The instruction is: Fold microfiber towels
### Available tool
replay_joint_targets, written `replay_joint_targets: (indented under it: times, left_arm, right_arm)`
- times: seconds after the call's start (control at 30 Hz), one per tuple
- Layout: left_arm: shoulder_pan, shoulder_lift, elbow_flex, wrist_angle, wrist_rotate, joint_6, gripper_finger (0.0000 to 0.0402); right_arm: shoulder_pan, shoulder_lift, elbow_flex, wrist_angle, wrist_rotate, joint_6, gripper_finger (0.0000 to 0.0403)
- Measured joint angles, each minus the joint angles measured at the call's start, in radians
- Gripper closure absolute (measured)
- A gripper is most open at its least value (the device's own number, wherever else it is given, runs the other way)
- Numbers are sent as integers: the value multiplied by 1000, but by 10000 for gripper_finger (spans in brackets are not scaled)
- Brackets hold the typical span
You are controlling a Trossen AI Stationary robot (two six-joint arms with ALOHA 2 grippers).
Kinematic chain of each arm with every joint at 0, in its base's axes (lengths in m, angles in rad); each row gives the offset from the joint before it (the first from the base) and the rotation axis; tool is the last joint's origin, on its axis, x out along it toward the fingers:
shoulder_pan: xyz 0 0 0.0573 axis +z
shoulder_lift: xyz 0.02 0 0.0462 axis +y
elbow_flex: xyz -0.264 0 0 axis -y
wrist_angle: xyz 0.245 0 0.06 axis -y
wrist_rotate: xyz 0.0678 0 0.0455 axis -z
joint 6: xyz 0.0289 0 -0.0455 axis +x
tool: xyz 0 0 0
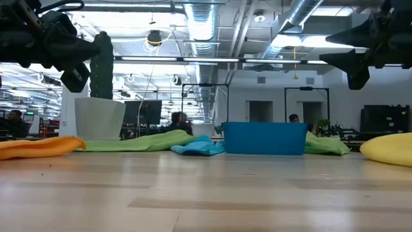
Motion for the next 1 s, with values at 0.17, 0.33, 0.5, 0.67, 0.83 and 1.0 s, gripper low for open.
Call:
replay_joint_targets:
  times: [0.17, 0.33, 0.5, 0.67, 0.83, 1.0]
  left_arm:
    - [0, 0, 0, 0, 0, 0, 395]
    - [0, 0, 0, 0, 0, 0, 395]
    - [0, 0, 0, 0, 0, 0, 395]
    - [0, 0, 0, 0, 0, 0, 395]
    - [0, 0, 0, 0, 0, -20, 395]
    - [0, 0, 0, -2, -47, -9, 395]
  right_arm:
    - [0, 0, 0, 0, 0, 0, 170]
    - [0, 0, 0, 0, 0, 0, 170]
    - [0, 0, 0, 0, 0, 0, 170]
    - [0, 0, 0, 0, 0, 0, 170]
    - [0, 0, 0, 0, 0, 0, 170]
    - [0, 0, 0, 0, 0, 0, 170]
